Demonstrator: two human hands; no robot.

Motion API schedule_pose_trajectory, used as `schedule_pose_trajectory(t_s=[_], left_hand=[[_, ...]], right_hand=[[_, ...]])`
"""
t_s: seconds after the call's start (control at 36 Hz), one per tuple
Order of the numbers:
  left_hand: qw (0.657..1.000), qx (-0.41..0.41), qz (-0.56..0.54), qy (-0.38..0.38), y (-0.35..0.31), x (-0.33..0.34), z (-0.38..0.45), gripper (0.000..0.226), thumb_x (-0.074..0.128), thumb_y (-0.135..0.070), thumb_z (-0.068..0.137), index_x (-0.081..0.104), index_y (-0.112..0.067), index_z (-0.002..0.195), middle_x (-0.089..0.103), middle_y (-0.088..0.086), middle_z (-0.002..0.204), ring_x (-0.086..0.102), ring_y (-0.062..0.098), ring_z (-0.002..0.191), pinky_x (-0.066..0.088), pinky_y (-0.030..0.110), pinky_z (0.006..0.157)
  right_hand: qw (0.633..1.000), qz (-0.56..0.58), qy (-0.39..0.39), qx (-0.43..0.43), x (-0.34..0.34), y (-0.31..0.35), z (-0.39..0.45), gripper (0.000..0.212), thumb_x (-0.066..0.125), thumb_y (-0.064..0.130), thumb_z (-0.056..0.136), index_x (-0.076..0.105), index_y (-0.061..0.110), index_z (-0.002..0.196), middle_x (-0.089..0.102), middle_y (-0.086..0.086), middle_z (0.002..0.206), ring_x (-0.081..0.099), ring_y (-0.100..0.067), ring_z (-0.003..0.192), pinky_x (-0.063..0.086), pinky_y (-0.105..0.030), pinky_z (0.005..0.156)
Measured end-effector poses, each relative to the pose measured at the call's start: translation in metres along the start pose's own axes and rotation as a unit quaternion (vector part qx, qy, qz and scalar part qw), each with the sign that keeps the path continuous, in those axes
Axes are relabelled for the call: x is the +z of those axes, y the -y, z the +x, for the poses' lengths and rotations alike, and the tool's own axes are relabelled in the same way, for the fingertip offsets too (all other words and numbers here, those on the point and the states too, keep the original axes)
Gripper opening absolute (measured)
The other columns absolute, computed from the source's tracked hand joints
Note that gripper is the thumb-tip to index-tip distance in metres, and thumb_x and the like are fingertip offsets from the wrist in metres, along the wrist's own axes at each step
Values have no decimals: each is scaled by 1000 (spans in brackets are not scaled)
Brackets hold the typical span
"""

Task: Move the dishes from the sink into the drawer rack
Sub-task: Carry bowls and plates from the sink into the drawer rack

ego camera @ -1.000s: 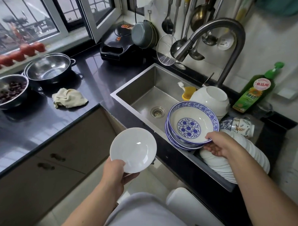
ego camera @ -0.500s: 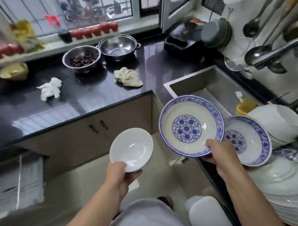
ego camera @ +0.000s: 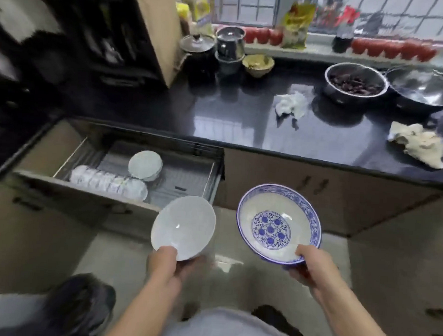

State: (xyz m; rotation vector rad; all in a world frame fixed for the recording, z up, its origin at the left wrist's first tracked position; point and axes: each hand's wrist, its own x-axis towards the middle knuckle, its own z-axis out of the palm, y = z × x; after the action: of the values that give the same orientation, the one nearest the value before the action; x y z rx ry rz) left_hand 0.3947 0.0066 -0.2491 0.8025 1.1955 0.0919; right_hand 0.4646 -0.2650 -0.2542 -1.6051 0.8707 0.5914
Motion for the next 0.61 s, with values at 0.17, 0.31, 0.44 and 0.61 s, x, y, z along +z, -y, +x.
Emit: schedule_pose_trajectory(t_s=[0.17, 0.31, 0.44, 0.61], left_hand=[[996, 3, -57, -72, -81, -82, 49, 62, 33, 12, 87, 51, -14, 140, 61, 19, 123, 63, 41, 100, 61, 49, 69], [992, 14, -70, -102, -124, -100, 84, 61, 35, 11, 91, 47, -14, 145, 58, 18, 129, 63, 38, 93, 59, 36, 47], [994, 38, -35, -101, -172, -95, 122, 60, 39, 10, 91, 49, -19, 142, 58, 14, 126, 63, 38, 99, 60, 38, 54], [989, 92, 38, -108, -241, -74, 180, 56, 43, 10, 93, 51, -22, 140, 60, 6, 118, 61, 29, 99, 60, 51, 80]], right_hand=[[998, -8, 55, 33, 128, 8, -17, 16, 54, 3, 91, 63, -6, 100, 70, -22, 74, 68, -37, 73, 58, -32, 54], [993, -51, 104, 26, 197, 33, -13, 19, 52, 3, 93, 65, -8, 101, 68, -21, 74, 69, -32, 64, 57, -29, 58], [991, -61, 104, 51, 266, 44, 23, 15, 55, 4, 93, 63, -7, 98, 67, -18, 73, 66, -28, 62, 53, -25, 46], [986, -50, 114, 115, 362, 70, 85, 20, 49, 5, 95, 60, -3, 109, 63, -15, 74, 61, -22, 53, 46, -22, 46]])
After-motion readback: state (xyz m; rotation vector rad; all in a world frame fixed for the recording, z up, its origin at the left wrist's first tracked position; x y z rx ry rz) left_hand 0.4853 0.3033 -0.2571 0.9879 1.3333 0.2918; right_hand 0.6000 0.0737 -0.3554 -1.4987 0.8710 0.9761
